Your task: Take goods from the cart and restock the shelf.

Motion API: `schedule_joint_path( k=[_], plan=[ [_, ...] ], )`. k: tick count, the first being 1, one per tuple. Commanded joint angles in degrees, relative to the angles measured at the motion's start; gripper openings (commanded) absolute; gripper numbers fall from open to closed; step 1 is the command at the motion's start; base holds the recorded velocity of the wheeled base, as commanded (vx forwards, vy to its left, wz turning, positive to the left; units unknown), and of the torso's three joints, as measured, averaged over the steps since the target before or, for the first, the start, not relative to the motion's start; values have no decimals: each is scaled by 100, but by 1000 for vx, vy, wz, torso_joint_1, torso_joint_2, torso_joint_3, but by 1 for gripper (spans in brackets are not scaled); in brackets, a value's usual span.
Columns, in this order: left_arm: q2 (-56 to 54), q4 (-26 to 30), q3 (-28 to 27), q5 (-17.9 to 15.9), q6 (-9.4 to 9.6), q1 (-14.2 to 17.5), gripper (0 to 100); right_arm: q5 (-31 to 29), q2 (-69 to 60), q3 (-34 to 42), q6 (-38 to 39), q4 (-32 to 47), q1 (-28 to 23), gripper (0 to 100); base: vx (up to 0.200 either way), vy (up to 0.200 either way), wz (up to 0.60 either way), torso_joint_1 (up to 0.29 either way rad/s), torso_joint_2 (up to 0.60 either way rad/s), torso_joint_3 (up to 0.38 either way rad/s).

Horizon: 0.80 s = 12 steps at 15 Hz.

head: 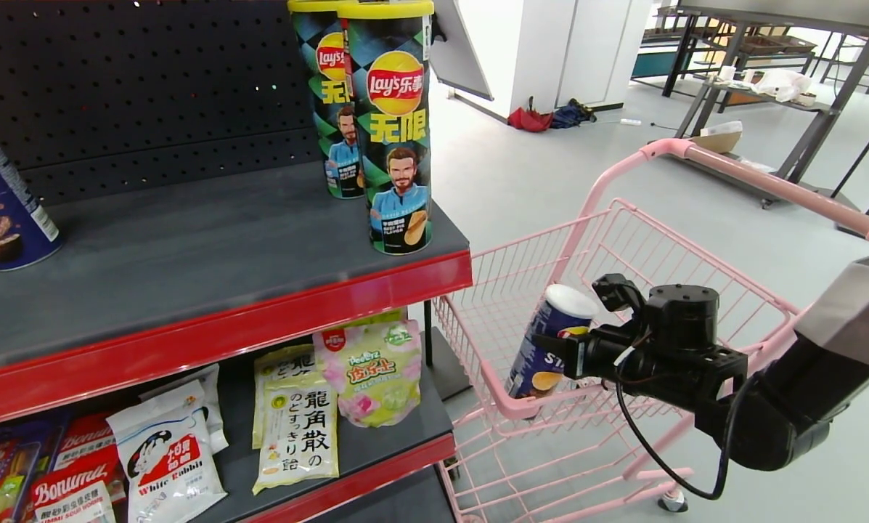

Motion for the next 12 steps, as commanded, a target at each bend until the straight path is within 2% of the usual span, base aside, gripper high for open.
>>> schedule_joint_path(
  k=[1, 2, 4, 5, 9, 10, 11, 12],
  plan=[
    [-1, -1, 0, -1, -5, 1, 100, -177, -318, -378, -11, 18, -18, 0, 0, 0, 0, 0, 0, 0],
    [-1, -1, 0, -1, -5, 1, 100, -212, -459, -606, -46, 97, -71, 0, 0, 0, 0, 0, 0, 0],
    [-1, -1, 0, -1, -13, 1, 100, -230, -907, -1098, -257, 730, -308, 0, 0, 0, 0, 0, 0, 0],
    [-1, -1, 0, -1, -13, 1, 100, -300, -1399, -1582, -389, 1468, -475, 0, 0, 0, 0, 0, 0, 0],
    [-1, -1, 0, -18, -40, 1, 100, -441, -3465, -2637, -1119, 4087, -792, 0, 0, 0, 0, 0, 0, 0],
    [-1, -1, 0, -18, -40, 1, 100, -748, -4018, -2716, -1171, 4773, -801, 0, 0, 0, 0, 0, 0, 0],
    [-1, -1, 0, -18, -49, 1, 100, -1311, -4730, -2601, -1251, 5573, -792, 0, 0, 0, 0, 0, 0, 0],
    [-1, -1, 0, -18, -49, 1, 100, -1601, -5143, -2443, -1303, 5968, -748, 0, 0, 0, 0, 0, 0, 0]
  ],
)
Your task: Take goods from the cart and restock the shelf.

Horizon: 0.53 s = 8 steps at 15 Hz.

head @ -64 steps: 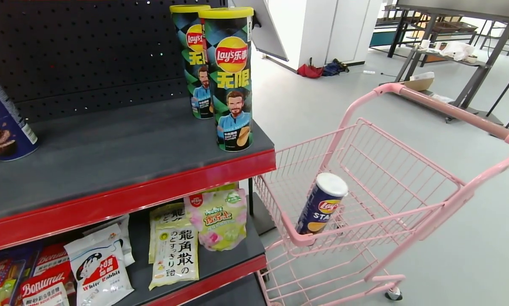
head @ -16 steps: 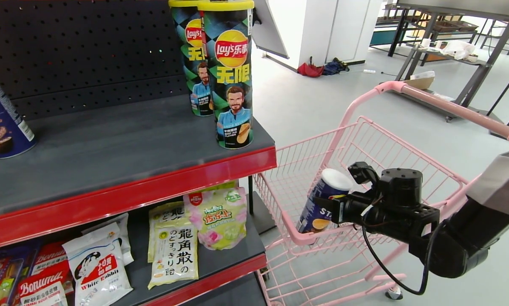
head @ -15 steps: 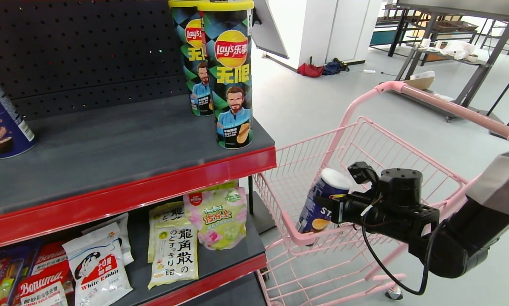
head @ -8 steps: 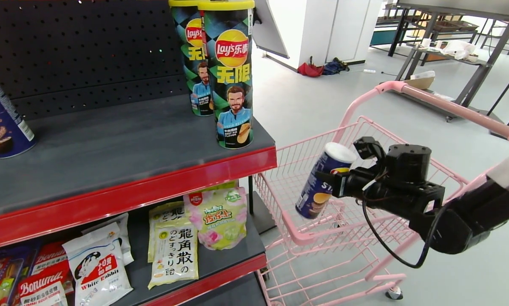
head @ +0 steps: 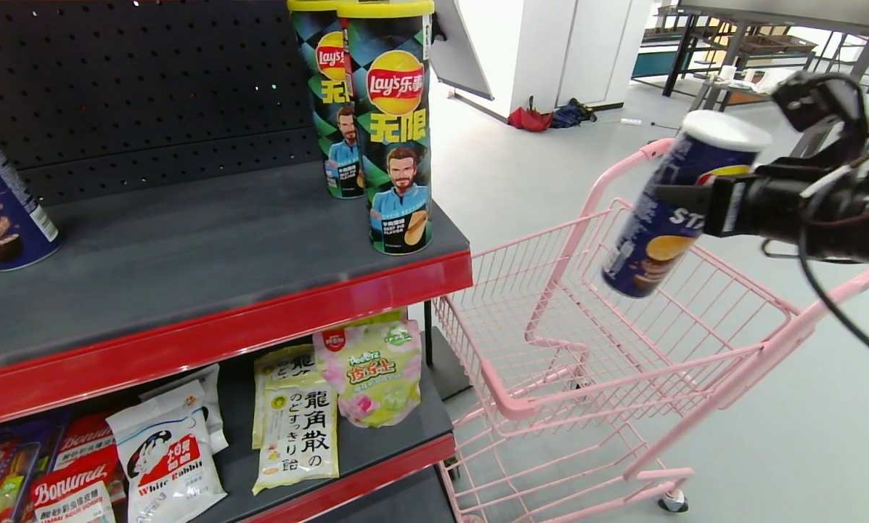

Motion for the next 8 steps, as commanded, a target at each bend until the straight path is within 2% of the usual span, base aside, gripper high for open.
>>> schedule_joint_path(
  k=[1, 2, 3, 4, 6, 8],
  plan=[
    [-1, -1, 0, 4, -2, 1, 100, -796, -2334, 369, -241, 1583, -7, 0, 0, 0, 0, 0, 0, 0],
    [-1, -1, 0, 4, 7, 1, 100, -876, -3292, 1195, -232, 1943, -121, 0, 0, 0, 0, 0, 0, 0],
    [-1, -1, 0, 4, -2, 1, 100, -955, -3802, 1696, -232, 1987, -235, 0, 0, 0, 0, 0, 0, 0],
    [-1, -1, 0, -5, 7, 1, 100, -1130, -4478, 2285, -267, 2110, -561, 0, 0, 0, 0, 0, 0, 0],
    [-1, -1, 0, -5, 7, 1, 100, -1086, -5076, 2408, -259, 2593, -886, 0, 0, 0, 0, 0, 0, 0],
    [-1, -1, 0, -5, 7, 1, 100, -1139, -5199, 2487, -259, 2681, -930, 0, 0, 0, 0, 0, 0, 0]
  ],
)
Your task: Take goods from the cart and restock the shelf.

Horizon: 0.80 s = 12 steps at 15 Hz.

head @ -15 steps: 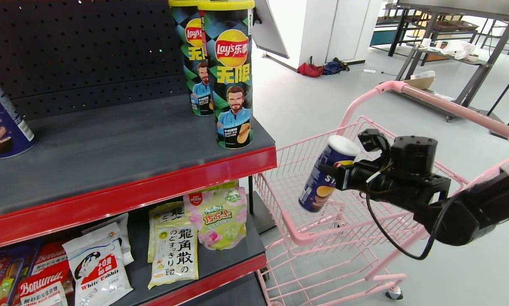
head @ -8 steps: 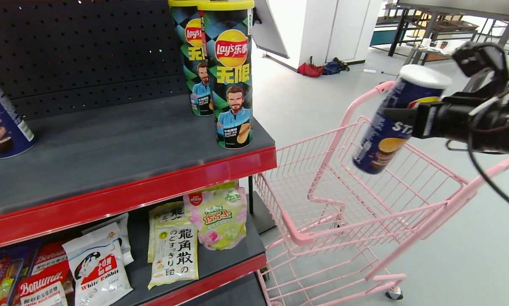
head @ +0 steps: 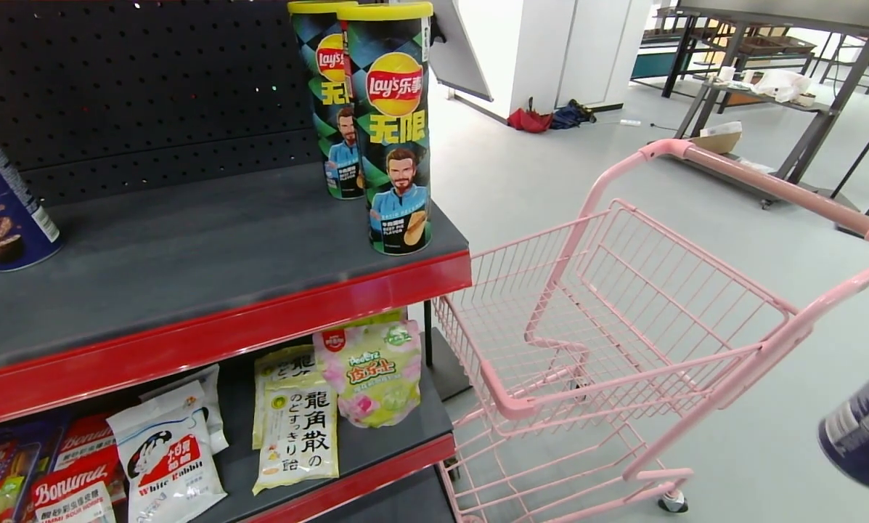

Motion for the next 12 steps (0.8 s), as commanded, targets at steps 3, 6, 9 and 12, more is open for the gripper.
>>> schedule_joint_path(
  k=[3, 6, 9, 12],
  plan=[
    [-1, -1, 0, 1, 4, 1, 100, -50, -897, 385, -24, 72, -266, 0, 0, 0, 0, 0, 0, 0],
    [-1, -1, 0, 1, -5, 1, 100, -41, -897, 429, -33, 72, -275, 0, 0, 0, 0, 42, -133, -91],
    [-1, -1, 0, 1, -5, 1, 100, -23, -880, 429, -103, 63, -275, 0, 0, 0, 0, 147, -447, -307],
    [-1, -1, 0, 1, -5, 1, 100, 12, -844, 499, -138, 54, -249, 0, 0, 0, 0, 191, -538, -347]
  ],
)
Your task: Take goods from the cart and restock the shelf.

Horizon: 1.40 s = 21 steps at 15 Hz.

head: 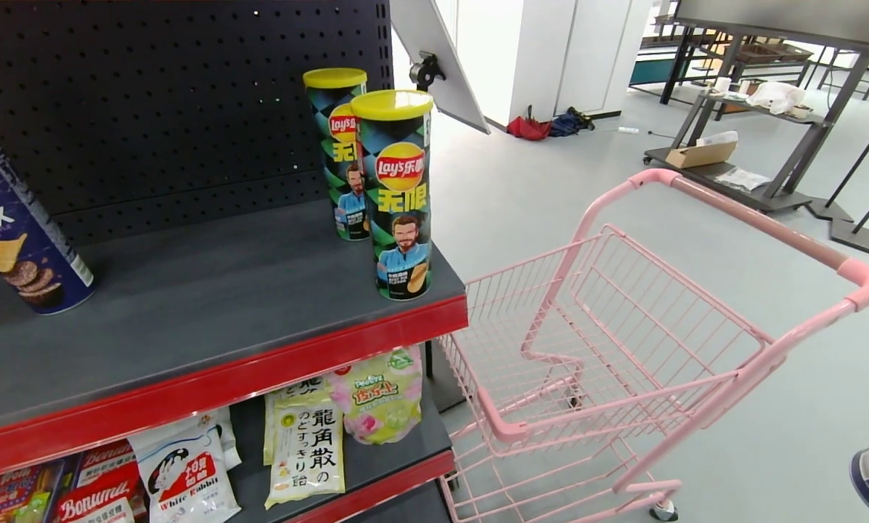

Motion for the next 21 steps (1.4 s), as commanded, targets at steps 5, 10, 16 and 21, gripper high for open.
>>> schedule_joint_path(
  k=[5, 10, 16, 21],
  plan=[
    [-1, -1, 2, 4, -1, 1, 100, 1, 64, 54, -46, -6, 16, 0, 0, 0, 0, 223, -585, -366],
    [-1, -1, 2, 4, -1, 1, 100, 10, 73, 265, -46, -32, 16, 0, 0, 0, 0, 175, -417, -252],
    [-1, -1, 2, 4, -1, 1, 100, 98, 143, 265, -46, -41, 25, 0, 0, 0, 0, 159, -367, -209],
    [-1, -1, 2, 4, -1, 1, 100, 98, 82, 449, -177, -58, 16, 0, 0, 0, 360, 29, -61, -28]
  ],
)
